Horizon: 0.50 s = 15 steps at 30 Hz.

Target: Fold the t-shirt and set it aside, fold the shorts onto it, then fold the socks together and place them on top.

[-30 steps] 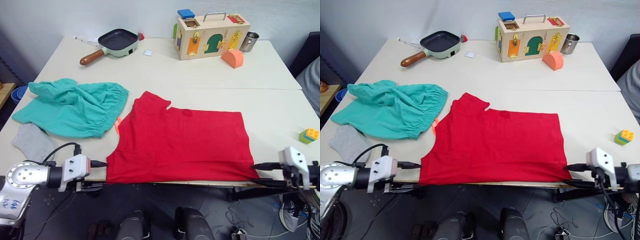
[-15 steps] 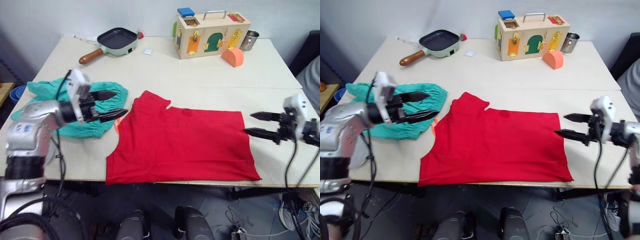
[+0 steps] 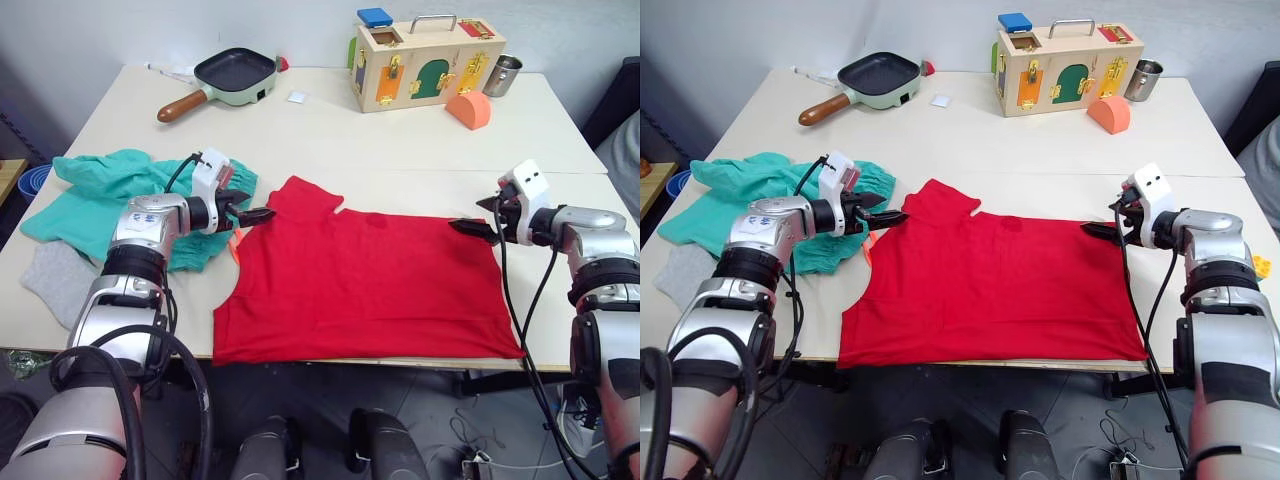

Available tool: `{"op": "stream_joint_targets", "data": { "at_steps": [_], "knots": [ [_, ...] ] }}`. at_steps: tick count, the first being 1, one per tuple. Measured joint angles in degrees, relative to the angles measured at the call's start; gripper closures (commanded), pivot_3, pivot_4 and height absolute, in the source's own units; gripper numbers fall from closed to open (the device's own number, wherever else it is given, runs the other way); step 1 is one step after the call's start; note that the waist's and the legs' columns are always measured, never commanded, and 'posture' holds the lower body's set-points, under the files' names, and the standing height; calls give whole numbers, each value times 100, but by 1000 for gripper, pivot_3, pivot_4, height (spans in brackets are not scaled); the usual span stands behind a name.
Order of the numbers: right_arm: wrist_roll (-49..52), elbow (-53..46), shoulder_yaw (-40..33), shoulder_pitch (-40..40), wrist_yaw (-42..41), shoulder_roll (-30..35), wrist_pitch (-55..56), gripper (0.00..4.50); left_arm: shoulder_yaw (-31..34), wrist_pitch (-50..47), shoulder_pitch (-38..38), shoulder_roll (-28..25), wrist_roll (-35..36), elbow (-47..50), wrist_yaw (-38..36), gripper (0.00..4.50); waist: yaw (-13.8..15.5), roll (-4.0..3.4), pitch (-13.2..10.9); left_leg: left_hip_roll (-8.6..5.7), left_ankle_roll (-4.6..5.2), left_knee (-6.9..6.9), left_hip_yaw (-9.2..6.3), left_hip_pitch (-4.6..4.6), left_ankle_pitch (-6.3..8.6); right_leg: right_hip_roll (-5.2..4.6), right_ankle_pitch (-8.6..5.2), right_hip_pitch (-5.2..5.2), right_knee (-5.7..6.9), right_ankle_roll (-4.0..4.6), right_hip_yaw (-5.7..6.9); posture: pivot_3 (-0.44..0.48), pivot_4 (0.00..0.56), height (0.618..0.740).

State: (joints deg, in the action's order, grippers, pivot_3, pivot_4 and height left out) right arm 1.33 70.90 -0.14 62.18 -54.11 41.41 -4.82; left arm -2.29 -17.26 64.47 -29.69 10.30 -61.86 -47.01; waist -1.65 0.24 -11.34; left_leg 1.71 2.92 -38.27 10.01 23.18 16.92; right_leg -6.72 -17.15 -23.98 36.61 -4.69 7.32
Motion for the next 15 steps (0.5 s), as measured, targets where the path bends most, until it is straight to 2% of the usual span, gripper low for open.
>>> {"op": "stream_joint_targets", "data": {
  "at_steps": [5, 10, 14, 15],
  "knots": [
    [-239, 209, -1, 42, 432, -74, -140, 25, 182, 233, 225, 246, -176, -687, 190, 0, -15, 0, 0, 0, -1, 7, 2, 2, 0, 5, 0, -4, -1, 0, 9, 0, 150, 740],
    [-307, 276, -18, 167, 358, -80, -428, 25, 278, 304, 283, 367, -283, -883, 141, 0, -25, 0, 0, 1, -1, 5, 3, 1, 0, 7, 0, -4, 2, 0, 11, 0, 150, 740],
    [-300, 277, -48, 171, 302, -80, -538, 907, 365, 296, 289, 453, -378, -920, 148, 0, -30, 0, 0, 0, -1, 4, 3, 1, 0, 6, 0, -4, 4, 0, 12, 0, 150, 740],
    [-299, 279, -69, 171, 304, -80, -548, 1294, 406, 285, 318, 480, -381, -967, 181, 179, -30, 0, 0, 0, -1, 3, 3, 1, 0, 6, 0, -4, 5, 0, 13, 0, 150, 740]
  ]
}}
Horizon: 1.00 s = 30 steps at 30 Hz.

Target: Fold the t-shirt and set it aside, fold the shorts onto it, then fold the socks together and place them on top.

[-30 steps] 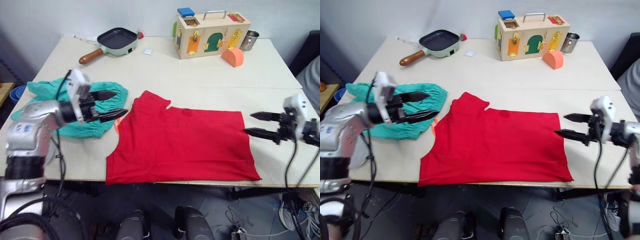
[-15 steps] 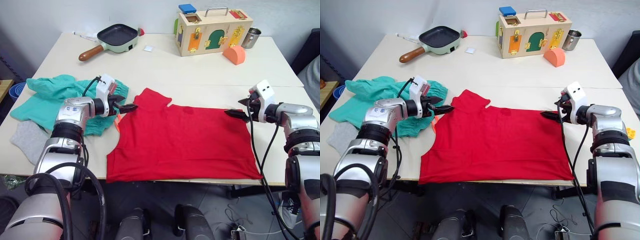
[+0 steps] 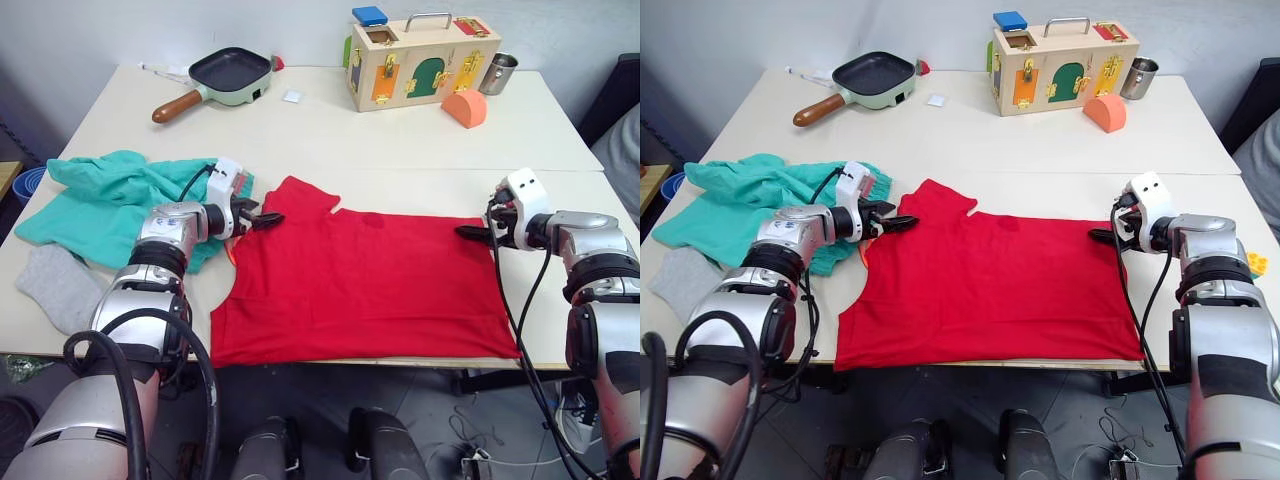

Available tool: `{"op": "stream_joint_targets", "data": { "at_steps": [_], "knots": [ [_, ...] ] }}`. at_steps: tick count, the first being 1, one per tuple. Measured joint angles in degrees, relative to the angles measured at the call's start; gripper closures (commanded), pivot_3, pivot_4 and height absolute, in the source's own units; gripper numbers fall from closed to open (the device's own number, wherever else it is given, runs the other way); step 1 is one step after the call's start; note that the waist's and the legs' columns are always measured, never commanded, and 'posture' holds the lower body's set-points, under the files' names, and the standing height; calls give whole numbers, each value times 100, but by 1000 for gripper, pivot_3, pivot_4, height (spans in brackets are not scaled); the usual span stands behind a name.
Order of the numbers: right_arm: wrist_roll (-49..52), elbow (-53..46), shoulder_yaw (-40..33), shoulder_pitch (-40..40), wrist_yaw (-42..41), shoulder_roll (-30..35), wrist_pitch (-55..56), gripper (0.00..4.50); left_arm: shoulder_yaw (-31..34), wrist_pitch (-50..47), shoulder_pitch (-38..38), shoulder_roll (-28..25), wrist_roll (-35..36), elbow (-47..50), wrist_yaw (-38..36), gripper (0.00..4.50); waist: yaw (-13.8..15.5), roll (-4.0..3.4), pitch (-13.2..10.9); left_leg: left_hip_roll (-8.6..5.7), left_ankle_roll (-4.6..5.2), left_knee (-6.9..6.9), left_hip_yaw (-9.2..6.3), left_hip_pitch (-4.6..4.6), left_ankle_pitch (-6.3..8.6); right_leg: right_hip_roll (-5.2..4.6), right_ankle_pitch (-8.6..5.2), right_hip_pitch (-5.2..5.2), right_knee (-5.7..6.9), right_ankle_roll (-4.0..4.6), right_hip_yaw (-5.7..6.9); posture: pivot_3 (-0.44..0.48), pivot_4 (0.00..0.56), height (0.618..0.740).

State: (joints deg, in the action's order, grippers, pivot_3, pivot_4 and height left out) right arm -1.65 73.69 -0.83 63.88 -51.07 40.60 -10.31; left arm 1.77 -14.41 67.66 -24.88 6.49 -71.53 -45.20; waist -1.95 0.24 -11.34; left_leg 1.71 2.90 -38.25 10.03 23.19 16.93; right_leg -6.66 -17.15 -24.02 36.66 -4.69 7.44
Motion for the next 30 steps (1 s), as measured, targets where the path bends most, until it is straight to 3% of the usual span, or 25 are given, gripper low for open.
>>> {"op": "stream_joint_targets", "data": {
  "at_steps": [2, 9, 10, 15, 22, 30],
  "knots": [
    [2, 4, -51, 0, 7, -6, -10, 1938, 48, -38, 65, 29, -10, -101, 56, 579, 6, 0, 0, -1, 0, -2, 0, 0, 0, 0, 0, 0, 3, 0, 0, 0, 150, 740],
    [4, 7, -165, -2, -61, -39, -7, 4306, 56, -68, 95, 38, -233, -123, 280, 2724, 1, 0, 0, -1, 0, -2, 0, -1, 0, 0, 0, 0, 6, 0, 0, 0, 150, 740],
    [4, 7, -175, -3, -83, -39, 6, 4500, 65, -68, 95, 32, -235, -131, 289, 3023, 0, 0, 0, -1, 0, -2, 0, -1, 0, 0, 0, 0, 6, 0, 0, 0, 150, 740],
    [27, 7, -219, -19, -179, -39, 53, 4500, 182, -96, 63, 8, -231, -154, 195, 4487, -5, 0, 0, -1, 0, -2, 0, -1, 0, 0, 0, 0, 6, 0, 2, 0, 150, 740],
    [127, 2, -399, -25, -517, -28, 147, 4500, 666, -63, 92, 8, -20, -152, 130, 4487, -4, 0, 0, -1, 0, -3, 0, -1, 0, 0, 0, 0, 7, 0, 4, 0, 150, 740],
    [220, -60, -515, -41, -891, 258, 202, 4500, 595, 25, 116, -99, -105, -85, -286, 4487, -5, 0, 0, -2, 0, -4, 1, -1, 0, 2, 0, -1, 9, 0, 12, 0, 150, 740]
  ]
}}
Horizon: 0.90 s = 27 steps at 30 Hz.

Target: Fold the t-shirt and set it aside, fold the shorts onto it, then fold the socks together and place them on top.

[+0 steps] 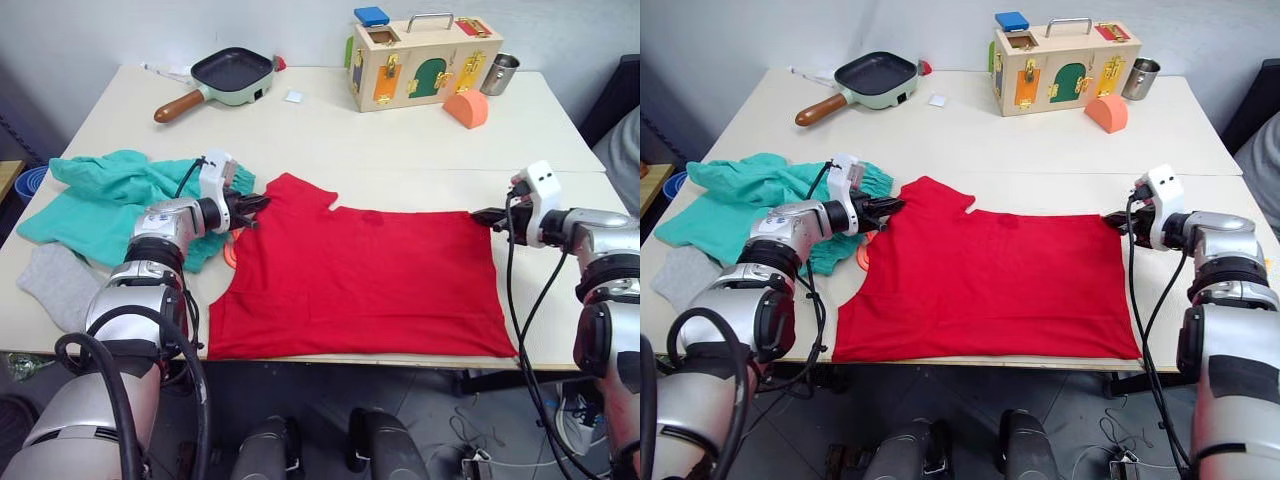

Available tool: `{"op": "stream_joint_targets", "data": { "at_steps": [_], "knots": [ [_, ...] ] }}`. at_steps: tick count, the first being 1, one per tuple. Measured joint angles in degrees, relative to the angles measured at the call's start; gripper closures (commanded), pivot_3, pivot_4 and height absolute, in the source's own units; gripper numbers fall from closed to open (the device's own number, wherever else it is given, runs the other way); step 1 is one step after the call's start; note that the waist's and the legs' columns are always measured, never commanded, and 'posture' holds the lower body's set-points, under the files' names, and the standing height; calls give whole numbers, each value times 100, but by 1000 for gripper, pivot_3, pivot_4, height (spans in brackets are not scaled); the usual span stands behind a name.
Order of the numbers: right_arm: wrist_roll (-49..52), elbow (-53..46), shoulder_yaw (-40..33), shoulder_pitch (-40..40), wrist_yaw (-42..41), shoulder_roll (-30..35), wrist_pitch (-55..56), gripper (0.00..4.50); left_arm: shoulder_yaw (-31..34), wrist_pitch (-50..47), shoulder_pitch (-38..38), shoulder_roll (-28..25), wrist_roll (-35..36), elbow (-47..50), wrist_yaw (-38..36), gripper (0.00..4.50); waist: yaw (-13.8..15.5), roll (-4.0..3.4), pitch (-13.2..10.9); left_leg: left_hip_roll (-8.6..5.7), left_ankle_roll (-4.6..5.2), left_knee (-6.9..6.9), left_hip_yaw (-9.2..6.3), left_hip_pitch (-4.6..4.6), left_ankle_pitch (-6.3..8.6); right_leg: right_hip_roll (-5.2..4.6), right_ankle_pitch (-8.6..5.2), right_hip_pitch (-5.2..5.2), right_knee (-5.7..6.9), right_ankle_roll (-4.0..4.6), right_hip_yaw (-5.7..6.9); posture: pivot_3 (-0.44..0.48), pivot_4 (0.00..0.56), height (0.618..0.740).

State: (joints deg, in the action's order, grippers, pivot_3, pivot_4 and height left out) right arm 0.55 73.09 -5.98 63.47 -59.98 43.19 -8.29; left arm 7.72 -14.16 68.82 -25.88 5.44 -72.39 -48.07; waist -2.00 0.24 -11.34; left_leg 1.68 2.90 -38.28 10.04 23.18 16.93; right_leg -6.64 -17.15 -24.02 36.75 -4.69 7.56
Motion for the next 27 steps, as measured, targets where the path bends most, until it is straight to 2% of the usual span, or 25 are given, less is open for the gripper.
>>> {"op": "stream_joint_targets", "data": {
  "at_steps": [12, 27],
  "knots": [
    [317, -335, -218, -486, -823, 223, 110, 4500, -187, 96, -272, -196, -120, 476, -562, 4487, 13, 0, 0, 0, 0, -9, 1, 0, 0, -1, 0, 0, 5, 0, -1, 0, 150, 740],
    [679, -568, -556, -1314, -1228, 311, 437, 4500, -341, 45, -967, -354, -117, 1338, -990, 4487, 21, 0, 0, 3, 1, -38, -1, 1, 1, -3, 0, 0, 24, 0, -9, 0, 150, 740]
  ]
}}
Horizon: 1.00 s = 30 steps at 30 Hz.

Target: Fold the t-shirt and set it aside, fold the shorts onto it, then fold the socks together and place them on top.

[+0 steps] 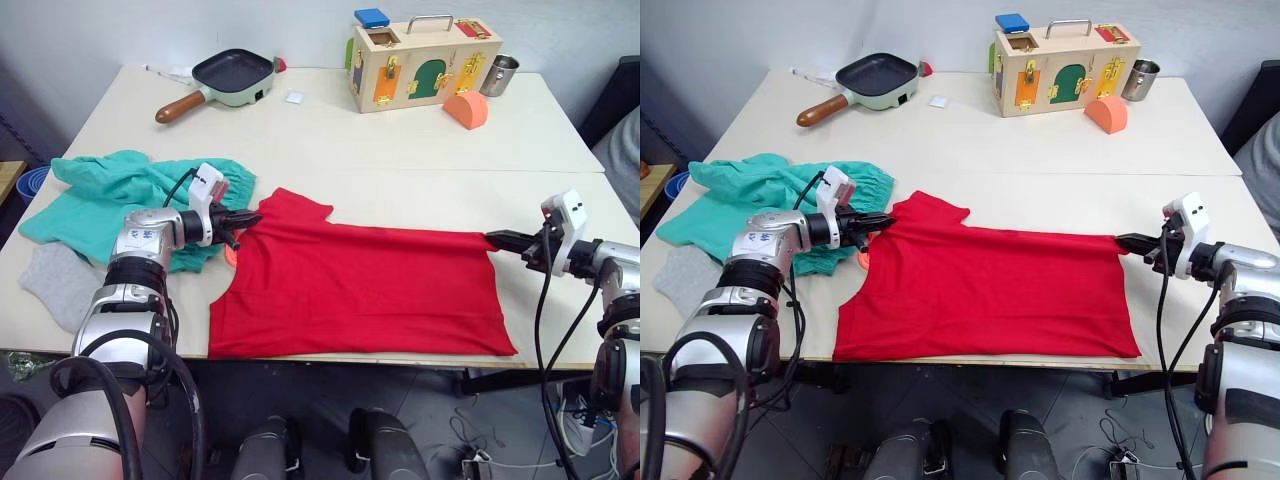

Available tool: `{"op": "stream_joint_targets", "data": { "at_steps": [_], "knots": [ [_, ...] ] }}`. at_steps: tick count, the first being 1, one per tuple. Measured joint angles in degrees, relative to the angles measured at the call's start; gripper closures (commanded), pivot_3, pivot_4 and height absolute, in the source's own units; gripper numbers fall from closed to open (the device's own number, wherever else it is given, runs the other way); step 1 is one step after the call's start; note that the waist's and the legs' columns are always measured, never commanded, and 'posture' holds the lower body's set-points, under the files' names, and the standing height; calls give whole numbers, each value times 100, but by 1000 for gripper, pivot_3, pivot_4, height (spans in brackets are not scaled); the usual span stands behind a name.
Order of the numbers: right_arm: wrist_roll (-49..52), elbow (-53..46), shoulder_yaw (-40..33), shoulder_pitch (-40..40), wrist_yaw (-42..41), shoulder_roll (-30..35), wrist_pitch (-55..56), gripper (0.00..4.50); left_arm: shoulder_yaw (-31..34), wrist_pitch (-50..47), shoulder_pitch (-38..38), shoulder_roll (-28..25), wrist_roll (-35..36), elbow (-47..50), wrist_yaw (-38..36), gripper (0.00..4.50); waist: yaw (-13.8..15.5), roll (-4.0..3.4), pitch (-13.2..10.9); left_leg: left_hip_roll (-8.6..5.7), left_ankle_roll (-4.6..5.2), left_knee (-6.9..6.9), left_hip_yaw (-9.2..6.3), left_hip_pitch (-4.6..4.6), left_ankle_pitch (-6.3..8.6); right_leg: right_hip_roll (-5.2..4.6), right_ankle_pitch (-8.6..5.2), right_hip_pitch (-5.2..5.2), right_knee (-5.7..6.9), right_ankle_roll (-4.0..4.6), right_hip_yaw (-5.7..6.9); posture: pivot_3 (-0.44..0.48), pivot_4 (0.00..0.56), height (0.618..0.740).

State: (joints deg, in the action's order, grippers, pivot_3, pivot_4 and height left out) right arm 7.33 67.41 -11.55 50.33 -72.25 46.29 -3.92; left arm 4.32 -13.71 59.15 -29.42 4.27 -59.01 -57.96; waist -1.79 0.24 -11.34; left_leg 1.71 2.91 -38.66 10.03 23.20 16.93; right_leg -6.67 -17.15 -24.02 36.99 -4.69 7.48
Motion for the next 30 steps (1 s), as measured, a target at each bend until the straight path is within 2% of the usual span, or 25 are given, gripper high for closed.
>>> {"op": "stream_joint_targets", "data": {
  "at_steps": [16, 20, 25, 30],
  "knots": [
    [24, -438, 52, -662, 53, -82, 434, 4500, -313, -348, -808, -140, 19, 1266, -95, 4487, 0, 0, 0, 4, 0, -21, -4, -1, 1, -1, 0, 2, 15, 0, -31, 0, 150, 740],
    [186, -643, -6, -691, 3, -119, 458, 3549, -331, -747, -1010, -244, 90, 1727, -173, 3469, 1, -1, 0, 5, 0, -21, -4, -2, 1, 0, 0, 2, 17, 0, -32, 0, 150, 740],
    [386, -1267, -40, -1084, -213, 38, 658, 1795, -285, -1198, -1182, -404, 350, 2342, -329, 1934, 25, 0, 0, 3, 0, -28, -5, 0, 2, -4, 0, 2, 20, 0, -33, 0, 150, 740],
    [883, -2382, -532, -1720, -405, 338, 827, 53, -36, -1846, -1113, -724, 721, 2476, -469, 369, 21, 0, 0, 6, 1, -32, -7, -2, 5, -2, 0, 6, 20, 0, -33, 0, 150, 740]
  ]
}}
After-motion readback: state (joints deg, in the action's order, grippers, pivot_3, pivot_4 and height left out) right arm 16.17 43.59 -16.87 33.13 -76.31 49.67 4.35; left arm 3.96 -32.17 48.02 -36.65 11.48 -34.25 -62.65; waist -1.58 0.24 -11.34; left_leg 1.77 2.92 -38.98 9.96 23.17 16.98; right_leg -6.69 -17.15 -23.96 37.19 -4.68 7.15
